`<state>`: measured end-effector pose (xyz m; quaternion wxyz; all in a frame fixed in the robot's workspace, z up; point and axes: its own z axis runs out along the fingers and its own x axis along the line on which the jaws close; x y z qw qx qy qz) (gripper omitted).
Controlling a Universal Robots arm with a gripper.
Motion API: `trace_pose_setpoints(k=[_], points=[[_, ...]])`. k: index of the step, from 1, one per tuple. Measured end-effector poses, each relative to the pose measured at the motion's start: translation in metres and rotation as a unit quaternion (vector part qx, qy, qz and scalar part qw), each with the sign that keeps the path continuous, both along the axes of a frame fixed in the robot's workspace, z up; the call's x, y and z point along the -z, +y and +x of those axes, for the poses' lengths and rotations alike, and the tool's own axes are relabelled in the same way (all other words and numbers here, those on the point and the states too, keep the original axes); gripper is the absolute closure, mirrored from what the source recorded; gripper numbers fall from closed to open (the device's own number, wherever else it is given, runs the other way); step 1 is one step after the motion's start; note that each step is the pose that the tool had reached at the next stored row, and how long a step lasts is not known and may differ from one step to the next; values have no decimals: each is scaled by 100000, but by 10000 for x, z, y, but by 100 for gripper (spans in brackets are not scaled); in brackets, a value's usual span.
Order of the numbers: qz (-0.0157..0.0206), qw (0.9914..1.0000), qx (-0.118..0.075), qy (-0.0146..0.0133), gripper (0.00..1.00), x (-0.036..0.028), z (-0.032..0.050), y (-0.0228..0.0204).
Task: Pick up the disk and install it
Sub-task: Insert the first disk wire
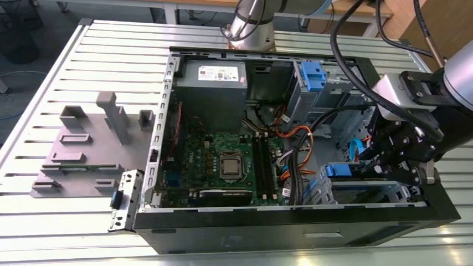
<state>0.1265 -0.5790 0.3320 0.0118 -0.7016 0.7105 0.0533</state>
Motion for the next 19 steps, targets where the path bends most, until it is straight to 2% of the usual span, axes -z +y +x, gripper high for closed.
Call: trace_pose_setpoints(k=[9,13,19], points=[[3,100000,1,0,71,-220,0,0],[27,100000,-4,1,71,-225,5,0],[41,100000,1,-1,71,-223,73,1]])
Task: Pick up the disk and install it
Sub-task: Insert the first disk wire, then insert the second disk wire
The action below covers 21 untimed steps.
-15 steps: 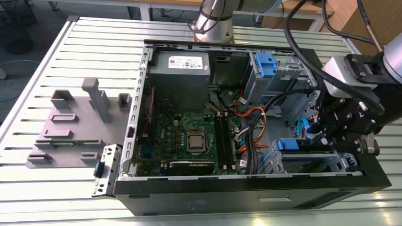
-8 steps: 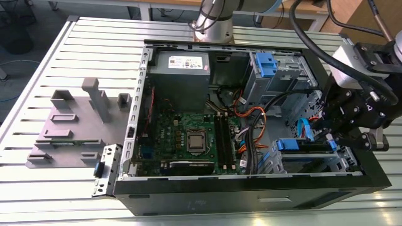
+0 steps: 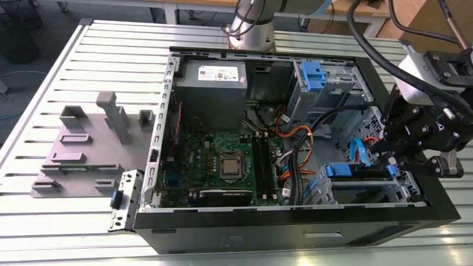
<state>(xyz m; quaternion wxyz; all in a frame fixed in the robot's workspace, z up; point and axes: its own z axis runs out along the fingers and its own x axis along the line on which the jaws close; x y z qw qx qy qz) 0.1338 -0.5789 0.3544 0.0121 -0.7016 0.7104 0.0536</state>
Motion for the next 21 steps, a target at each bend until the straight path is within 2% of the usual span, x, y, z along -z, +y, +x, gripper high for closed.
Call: trace_pose_setpoints(k=[13,18,21], points=[[7,100000,-3,1,71,-3,19,-1],[39,100000,2,0,71,-82,19,4],[38,100000,-3,1,71,-82,19,43]])
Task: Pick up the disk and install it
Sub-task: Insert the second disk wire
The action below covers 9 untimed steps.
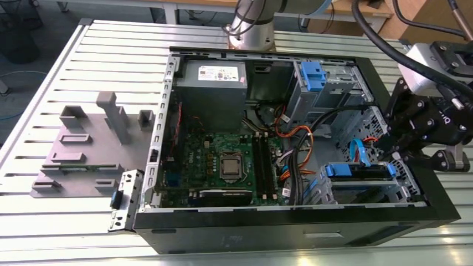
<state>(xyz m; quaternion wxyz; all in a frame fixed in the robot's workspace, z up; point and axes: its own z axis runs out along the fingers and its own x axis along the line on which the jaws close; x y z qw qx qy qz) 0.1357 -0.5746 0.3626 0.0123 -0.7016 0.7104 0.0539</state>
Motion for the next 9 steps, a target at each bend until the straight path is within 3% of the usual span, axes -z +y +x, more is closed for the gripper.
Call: trace_pose_setpoints(k=[3,9], points=[[6,100000,3,1,71,5,0,63],[8,100000,0,-1,71,41,23,140]])
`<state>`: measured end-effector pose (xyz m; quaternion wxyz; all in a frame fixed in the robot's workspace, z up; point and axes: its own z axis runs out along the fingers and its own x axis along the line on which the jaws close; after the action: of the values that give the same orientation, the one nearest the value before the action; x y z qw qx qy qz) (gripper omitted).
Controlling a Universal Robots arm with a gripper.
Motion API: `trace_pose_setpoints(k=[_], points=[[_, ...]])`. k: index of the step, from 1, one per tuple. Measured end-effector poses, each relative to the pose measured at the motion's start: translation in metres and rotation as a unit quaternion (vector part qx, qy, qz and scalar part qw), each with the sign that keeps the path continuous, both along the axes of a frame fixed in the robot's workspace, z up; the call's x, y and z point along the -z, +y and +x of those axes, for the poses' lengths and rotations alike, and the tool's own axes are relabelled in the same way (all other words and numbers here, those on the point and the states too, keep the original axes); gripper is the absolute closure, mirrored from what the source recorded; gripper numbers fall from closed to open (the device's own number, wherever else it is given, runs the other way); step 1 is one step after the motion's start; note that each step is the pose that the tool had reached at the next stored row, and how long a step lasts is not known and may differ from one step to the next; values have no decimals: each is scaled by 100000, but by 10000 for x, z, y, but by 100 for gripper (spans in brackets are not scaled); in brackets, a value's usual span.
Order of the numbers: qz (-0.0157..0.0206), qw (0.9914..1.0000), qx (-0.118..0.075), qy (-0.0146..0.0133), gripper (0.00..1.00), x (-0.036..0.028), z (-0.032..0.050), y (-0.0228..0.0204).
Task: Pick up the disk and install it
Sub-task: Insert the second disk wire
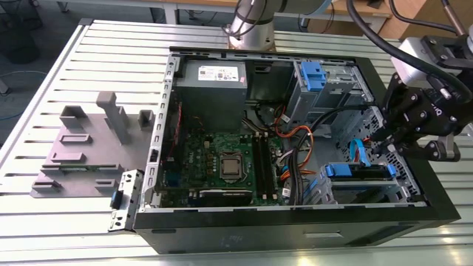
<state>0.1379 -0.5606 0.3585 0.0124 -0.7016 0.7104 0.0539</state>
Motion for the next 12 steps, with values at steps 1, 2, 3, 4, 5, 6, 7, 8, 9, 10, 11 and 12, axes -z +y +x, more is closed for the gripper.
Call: trace_pose_setpoints(k=[1,2,3,4,5,6,7,8,9,10,11,12], points=[[-7,100000,2,1,71,4,10,14],[-2,100000,3,2,71,8,23,26],[3,100000,7,1,71,11,39,34],[3,100000,7,1,71,13,57,38],[-3,100000,4,3,71,14,75,41],[-3,100000,0,2,71,17,90,43],[-9,100000,3,-1,71,19,107,45],[-5,100000,1,2,71,24,125,46],[2,100000,-2,2,71,31,144,47],[-5,100000,0,-1,71,38,162,48],[-8,100000,-1,2,71,48,175,49],[-9,100000,2,1,71,60,185,51]])
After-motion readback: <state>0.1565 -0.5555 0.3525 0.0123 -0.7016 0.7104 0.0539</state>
